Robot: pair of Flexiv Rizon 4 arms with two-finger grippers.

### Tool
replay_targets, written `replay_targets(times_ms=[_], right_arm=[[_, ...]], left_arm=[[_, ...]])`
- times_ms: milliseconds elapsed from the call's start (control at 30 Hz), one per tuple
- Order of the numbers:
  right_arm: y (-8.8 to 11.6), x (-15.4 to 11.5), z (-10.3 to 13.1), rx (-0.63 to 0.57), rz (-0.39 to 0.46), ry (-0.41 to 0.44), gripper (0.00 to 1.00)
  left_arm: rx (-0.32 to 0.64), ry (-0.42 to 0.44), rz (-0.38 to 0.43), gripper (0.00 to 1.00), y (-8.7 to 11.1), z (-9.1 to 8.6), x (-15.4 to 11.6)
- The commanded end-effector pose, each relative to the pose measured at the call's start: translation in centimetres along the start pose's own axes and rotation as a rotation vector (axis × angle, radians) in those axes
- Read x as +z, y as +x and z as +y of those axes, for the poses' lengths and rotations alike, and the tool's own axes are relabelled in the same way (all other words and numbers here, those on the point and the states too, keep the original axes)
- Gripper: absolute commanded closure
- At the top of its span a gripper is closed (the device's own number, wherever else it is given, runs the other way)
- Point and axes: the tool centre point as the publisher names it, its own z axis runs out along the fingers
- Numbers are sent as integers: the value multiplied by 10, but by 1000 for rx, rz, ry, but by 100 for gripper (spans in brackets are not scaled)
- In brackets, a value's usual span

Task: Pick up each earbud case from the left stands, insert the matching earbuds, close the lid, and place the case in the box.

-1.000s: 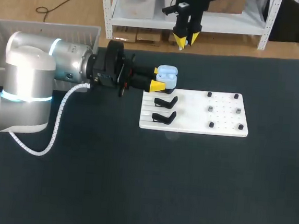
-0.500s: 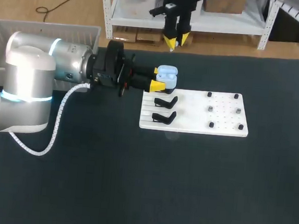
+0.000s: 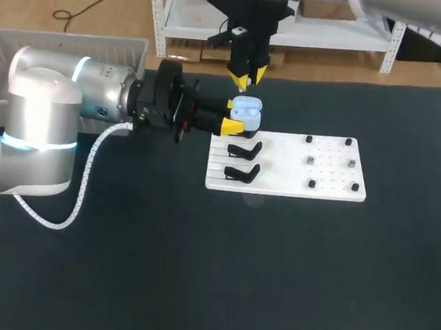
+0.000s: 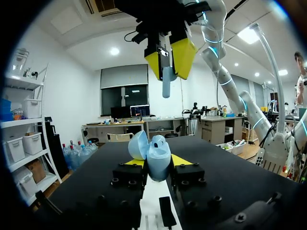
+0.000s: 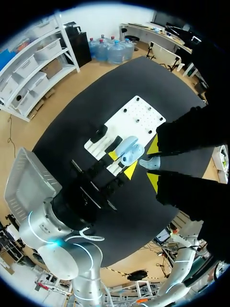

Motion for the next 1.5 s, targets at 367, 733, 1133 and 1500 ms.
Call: replay_targets(times_ms=[367, 733, 1133, 1500], right_arm=[[3, 12, 2, -44, -152, -35, 100], [0, 24, 1, -55, -138, -48, 100], [-1, 38, 0, -53, -105, -51, 100], [-2, 43, -4, -47, -96, -47, 100]], left_arm=[[1, -3, 0, 100, 0, -1, 0], [1, -3, 0, 100, 0, -1, 0], [1, -3, 0, 100, 0, -1, 0], [1, -3, 0, 100, 0, -1, 0]])
